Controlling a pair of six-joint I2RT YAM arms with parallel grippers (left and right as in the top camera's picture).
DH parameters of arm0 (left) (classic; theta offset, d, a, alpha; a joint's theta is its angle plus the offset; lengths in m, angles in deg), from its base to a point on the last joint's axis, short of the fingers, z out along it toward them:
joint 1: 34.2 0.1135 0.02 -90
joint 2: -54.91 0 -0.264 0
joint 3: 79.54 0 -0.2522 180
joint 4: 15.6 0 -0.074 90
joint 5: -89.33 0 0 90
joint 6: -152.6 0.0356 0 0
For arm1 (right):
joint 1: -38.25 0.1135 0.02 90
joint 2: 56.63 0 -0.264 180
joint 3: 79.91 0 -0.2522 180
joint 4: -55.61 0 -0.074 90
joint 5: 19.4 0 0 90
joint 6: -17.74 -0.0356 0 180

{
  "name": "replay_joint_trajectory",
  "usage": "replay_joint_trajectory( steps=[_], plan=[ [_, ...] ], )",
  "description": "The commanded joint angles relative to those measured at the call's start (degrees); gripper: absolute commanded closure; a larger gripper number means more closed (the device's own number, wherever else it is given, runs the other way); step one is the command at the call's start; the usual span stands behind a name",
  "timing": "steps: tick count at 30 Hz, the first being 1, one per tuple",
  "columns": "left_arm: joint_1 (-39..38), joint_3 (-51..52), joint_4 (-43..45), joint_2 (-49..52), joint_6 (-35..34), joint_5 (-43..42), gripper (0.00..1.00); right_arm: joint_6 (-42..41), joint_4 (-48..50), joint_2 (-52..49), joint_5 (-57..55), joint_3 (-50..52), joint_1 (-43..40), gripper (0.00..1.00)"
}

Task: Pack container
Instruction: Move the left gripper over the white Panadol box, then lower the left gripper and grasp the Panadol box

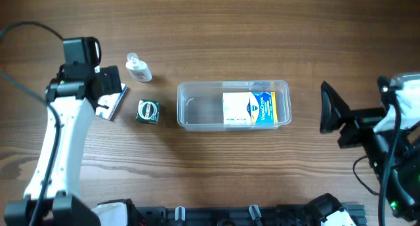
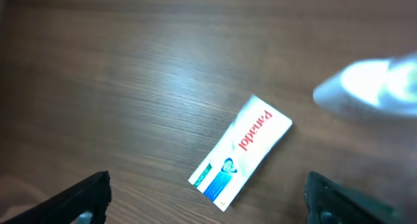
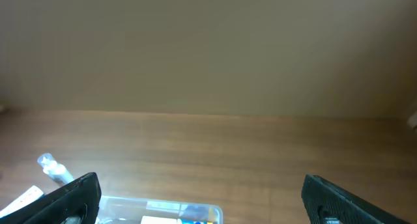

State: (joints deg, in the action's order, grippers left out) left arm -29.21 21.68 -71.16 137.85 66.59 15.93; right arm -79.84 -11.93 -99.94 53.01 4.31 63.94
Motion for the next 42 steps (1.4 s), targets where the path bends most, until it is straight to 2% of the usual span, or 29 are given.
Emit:
replay_joint_trajectory(
  steps=[1,7,17,25,33,36,42],
  plan=[
    [0.28,-0.68,0.15,3.54,10.51,-4.39,0.05,1.55,-0.26,-0.52,1.36,-0.11,-0.22,0.0],
    [0.28,-0.68,0.48,8.13,15.06,-4.81,0.04,1.55,-0.28,-1.49,1.36,-0.09,-0.22,0.0],
    [0.39,-0.66,-0.09,13.79,25.7,-5.09,0.09,1.57,-0.5,-1.75,1.36,0.0,-0.22,0.0],
    [2.29,-0.66,0.02,19.02,25.11,-5.75,0.09,1.57,-0.52,-1.75,1.36,0.0,-0.22,0.0],
    [7.63,-0.66,2.6,20.52,25.29,-10.69,0.09,1.55,-2.27,-1.75,1.36,0.0,-0.22,0.0],
    [9.25,-0.66,2.78,21.79,27.54,-14.51,0.11,1.57,-4.22,-1.75,1.36,0.0,-0.22,0.0],
    [9.09,-0.68,4.72,22.62,28.83,-14.64,0.12,1.55,-6.97,-1.75,1.36,0.0,-0.22,0.0]
  ],
)
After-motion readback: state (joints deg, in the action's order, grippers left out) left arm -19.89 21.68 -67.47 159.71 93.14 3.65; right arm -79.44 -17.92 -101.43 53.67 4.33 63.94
